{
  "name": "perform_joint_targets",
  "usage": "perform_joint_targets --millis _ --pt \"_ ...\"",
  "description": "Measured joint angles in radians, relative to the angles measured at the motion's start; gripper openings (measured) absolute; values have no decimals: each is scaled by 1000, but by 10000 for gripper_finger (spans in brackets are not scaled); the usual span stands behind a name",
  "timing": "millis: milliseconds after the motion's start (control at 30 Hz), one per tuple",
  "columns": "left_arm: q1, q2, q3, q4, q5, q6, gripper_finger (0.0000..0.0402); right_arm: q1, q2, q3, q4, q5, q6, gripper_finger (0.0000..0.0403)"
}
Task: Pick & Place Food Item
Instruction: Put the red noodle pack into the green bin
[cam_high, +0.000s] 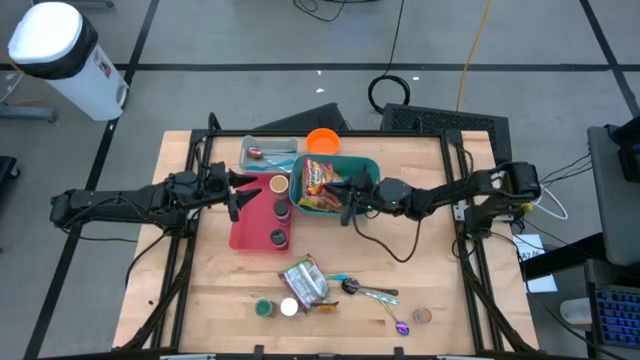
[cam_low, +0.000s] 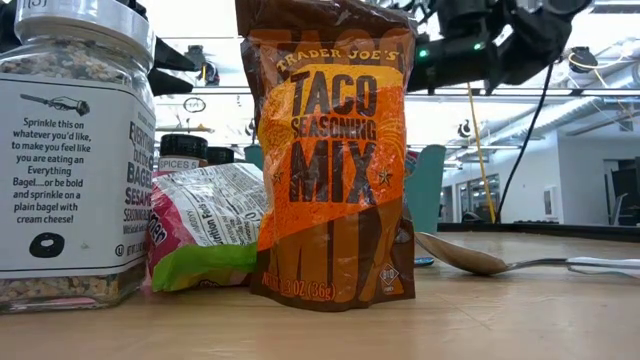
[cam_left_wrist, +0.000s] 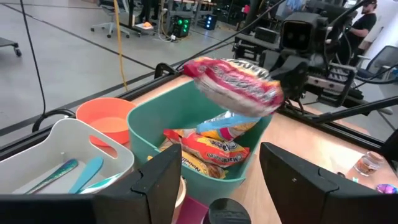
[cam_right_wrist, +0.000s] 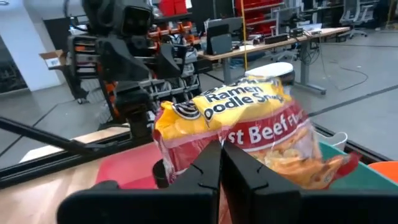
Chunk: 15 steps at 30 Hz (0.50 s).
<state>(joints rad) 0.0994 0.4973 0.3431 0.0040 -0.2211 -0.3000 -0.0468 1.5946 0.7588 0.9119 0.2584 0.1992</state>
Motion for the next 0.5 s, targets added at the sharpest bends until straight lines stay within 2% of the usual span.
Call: perform_joint_targets --millis 500 --pt "0 0 0 -2 1 1 225 -56 214 117 -2 -2 14 0"
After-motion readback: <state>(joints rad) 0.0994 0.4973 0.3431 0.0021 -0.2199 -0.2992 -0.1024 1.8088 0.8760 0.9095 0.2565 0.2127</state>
